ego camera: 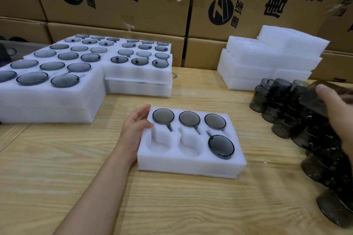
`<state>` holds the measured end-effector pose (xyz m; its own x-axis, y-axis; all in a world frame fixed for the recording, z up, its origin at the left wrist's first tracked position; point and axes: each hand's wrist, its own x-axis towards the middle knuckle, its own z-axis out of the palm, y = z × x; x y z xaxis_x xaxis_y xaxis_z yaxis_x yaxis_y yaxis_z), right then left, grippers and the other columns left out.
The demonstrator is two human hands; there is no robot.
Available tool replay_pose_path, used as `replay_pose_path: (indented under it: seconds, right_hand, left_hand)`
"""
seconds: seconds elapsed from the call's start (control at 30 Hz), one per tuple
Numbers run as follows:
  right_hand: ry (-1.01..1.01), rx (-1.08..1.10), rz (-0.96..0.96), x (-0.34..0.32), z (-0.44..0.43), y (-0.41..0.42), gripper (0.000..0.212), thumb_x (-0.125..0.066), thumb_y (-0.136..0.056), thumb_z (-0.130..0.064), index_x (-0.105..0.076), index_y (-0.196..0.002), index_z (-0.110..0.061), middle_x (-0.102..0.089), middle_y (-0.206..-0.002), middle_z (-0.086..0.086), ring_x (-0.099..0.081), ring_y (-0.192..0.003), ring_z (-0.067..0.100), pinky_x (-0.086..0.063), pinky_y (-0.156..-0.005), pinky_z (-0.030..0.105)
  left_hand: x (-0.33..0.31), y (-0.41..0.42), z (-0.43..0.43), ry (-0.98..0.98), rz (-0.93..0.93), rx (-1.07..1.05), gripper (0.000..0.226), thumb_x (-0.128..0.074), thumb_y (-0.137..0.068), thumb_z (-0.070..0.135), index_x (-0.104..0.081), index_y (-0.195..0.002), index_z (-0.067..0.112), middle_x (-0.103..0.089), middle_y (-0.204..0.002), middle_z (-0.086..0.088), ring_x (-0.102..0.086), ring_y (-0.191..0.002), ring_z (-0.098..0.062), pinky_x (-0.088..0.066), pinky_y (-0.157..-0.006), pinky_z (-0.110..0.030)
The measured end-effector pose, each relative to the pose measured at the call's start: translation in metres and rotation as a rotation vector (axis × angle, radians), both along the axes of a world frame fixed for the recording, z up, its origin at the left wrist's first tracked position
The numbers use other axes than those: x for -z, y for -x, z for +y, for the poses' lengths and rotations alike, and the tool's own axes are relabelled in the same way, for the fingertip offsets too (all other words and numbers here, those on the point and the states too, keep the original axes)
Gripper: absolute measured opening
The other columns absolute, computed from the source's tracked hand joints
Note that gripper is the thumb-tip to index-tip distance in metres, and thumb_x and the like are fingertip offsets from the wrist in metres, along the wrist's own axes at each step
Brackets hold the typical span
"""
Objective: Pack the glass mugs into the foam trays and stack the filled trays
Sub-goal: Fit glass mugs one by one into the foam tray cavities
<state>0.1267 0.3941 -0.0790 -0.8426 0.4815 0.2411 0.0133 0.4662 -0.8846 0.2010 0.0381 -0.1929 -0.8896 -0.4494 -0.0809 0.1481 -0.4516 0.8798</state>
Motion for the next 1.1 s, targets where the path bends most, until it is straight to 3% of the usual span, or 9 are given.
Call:
replay_pose_path:
  seconds: [0.07,0.2,0.3,0.43,0.6,0.7,0.77,0.97,1.1]
  right_hand:
    - [0.214,-0.166,0.082,0.016,-0.034,-0.021,0.05,-0.062,-0.068,-0.068,-0.052,-0.1,-0.032,-0.059,-0.093,-0.008,-0.058,-0.08,0.015,-0.046,-0.063,0.033]
    - [0.501,-0.417,0.156,0.058,-0.092,-0.047,0.015,-0.064,-0.087,-0.03,-0.061,-0.095,-0.017,-0.065,-0.091,0.003,-0.065,-0.08,0.015,-0.054,-0.077,0.03]
    - [0.471,-0.506,0.219,0.071,-0.119,-0.06,0.022,-0.067,-0.081,-0.033,-0.062,-0.096,-0.017,-0.067,-0.089,-0.005,-0.066,-0.074,0.006,-0.055,-0.068,0.022]
    - [0.228,-0.631,0.284,0.08,-0.135,-0.074,0.04,-0.082,-0.069,-0.033,-0.056,-0.099,-0.035,-0.065,-0.095,-0.017,-0.064,-0.085,0.002,-0.05,-0.072,0.014]
    - [0.18,-0.723,0.356,0.083,-0.139,-0.083,0.046,-0.076,-0.069,-0.025,-0.054,-0.109,-0.031,-0.051,-0.118,-0.005,-0.059,-0.103,0.007,-0.049,-0.081,0.018]
    - [0.235,-0.778,0.358,0.086,-0.14,-0.087,0.051,-0.079,-0.071,-0.011,-0.054,-0.111,-0.031,-0.035,-0.131,-0.001,-0.062,-0.099,0.007,-0.049,-0.081,0.014]
    - [0.262,-0.777,0.328,0.087,-0.141,-0.088,0.052,-0.078,-0.07,-0.024,-0.052,-0.114,-0.034,-0.033,-0.133,-0.003,-0.062,-0.098,0.008,-0.049,-0.081,0.015]
    - [0.333,-0.701,0.223,0.087,-0.143,-0.088,0.051,-0.076,-0.062,-0.054,-0.05,-0.106,-0.044,-0.059,-0.116,-0.006,-0.064,-0.093,0.014,-0.053,-0.078,0.031]
    - [0.239,-0.674,0.271,0.091,-0.142,-0.088,0.051,-0.08,-0.07,-0.029,-0.052,-0.11,-0.046,-0.056,-0.114,-0.018,-0.06,-0.101,0.007,-0.05,-0.083,0.023]
  left_hand:
    - [0.0,0.0,0.0,0.01,0.002,-0.012,0.052,-0.041,-0.078,-0.02,-0.062,-0.114,0.011,-0.066,-0.108,-0.003,-0.067,-0.085,-0.014,-0.055,-0.065,-0.023]
    - [-0.004,0.0,0.002,0.151,0.038,-0.107,0.043,-0.046,-0.079,-0.016,-0.062,-0.106,0.013,-0.063,-0.11,-0.002,-0.059,-0.109,-0.019,-0.047,-0.086,-0.025]
    - [-0.014,-0.008,0.007,0.437,0.114,-0.184,0.039,-0.053,-0.066,0.004,-0.062,-0.1,0.021,-0.063,-0.107,0.004,-0.058,-0.108,-0.015,-0.043,-0.092,-0.024]
    - [-0.037,-0.023,0.019,0.808,0.229,-0.198,0.036,-0.054,-0.074,0.009,-0.061,-0.101,0.031,-0.067,-0.104,0.011,-0.061,-0.103,-0.007,-0.043,-0.091,-0.017]
    - [-0.047,-0.039,0.056,1.127,0.382,0.271,0.063,-0.071,-0.075,0.013,-0.048,-0.13,0.033,-0.055,-0.131,0.014,-0.052,-0.121,-0.005,-0.038,-0.1,-0.016]
    - [-0.039,-0.035,0.077,1.113,0.444,0.309,0.064,-0.073,-0.076,0.005,-0.049,-0.131,0.028,-0.053,-0.134,0.013,-0.047,-0.128,-0.004,-0.036,-0.105,-0.019]
    - [-0.034,-0.031,0.08,1.074,0.417,0.219,0.057,-0.077,-0.076,0.006,-0.055,-0.124,0.027,-0.06,-0.125,0.013,-0.055,-0.117,-0.004,-0.041,-0.1,-0.018]
    - [-0.028,-0.027,0.081,1.022,0.272,0.144,0.054,-0.081,-0.069,0.025,-0.049,-0.109,0.044,-0.059,-0.112,0.025,-0.057,-0.106,0.006,-0.042,-0.09,-0.011]
    - [-0.027,-0.028,0.08,1.004,0.282,0.237,0.063,-0.084,-0.067,0.02,-0.047,-0.115,0.038,-0.057,-0.119,0.018,-0.057,-0.109,0.003,-0.041,-0.091,-0.01]
